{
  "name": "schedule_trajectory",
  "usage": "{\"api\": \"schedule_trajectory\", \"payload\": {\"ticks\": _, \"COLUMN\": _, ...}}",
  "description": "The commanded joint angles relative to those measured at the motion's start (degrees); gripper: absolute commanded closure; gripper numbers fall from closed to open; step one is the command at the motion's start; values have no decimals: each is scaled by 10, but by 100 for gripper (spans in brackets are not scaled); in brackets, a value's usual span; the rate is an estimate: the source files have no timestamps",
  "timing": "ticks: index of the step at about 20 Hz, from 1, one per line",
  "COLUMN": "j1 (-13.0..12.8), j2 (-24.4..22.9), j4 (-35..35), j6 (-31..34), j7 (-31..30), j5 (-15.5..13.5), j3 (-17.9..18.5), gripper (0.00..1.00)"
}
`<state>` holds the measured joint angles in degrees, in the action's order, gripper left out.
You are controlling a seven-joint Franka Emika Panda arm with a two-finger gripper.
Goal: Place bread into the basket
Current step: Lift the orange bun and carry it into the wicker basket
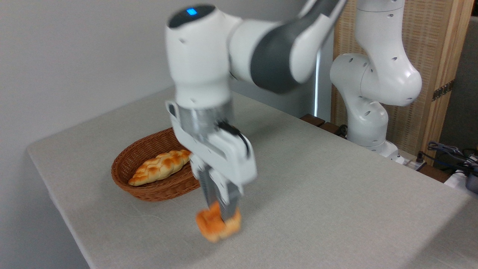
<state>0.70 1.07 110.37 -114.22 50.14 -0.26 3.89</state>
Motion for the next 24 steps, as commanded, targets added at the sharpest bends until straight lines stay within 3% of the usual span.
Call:
{"api": "schedule_trajectory", "payload": {"ticks": 1, "j1": -2, "j2": -32, "j4": -20, "j6": 61, "j7": -65, "j5": -10, "j3": -55, "gripper": 65}}
{"api": "schedule_trajectory", "payload": {"ticks": 3, "j1": -2, "j2": -47, "j4": -21, "j6": 87, "j7": -105, "j5": -13, "j3": -81, "gripper": 65}}
{"api": "schedule_trajectory", "payload": {"ticks": 5, "j1": -2, "j2": -63, "j4": -20, "j6": 102, "j7": -131, "j5": -47, "j3": -106, "gripper": 64}}
{"api": "schedule_trajectory", "payload": {"ticks": 10, "j1": -6, "j2": -75, "j4": -3, "j6": 129, "j7": -161, "j5": -52, "j3": -157, "gripper": 63}}
{"api": "schedule_trajectory", "payload": {"ticks": 15, "j1": -22, "j2": -84, "j4": 49, "j6": 126, "j7": -159, "j5": -50, "j3": -173, "gripper": 56}}
{"api": "schedule_trajectory", "payload": {"ticks": 21, "j1": -28, "j2": -79, "j4": 59, "j6": 107, "j7": -157, "j5": -53, "j3": -176, "gripper": 33}}
{"api": "schedule_trajectory", "payload": {"ticks": 24, "j1": -29, "j2": -78, "j4": 59, "j6": 95, "j7": -157, "j5": -57, "j3": -176, "gripper": 33}}
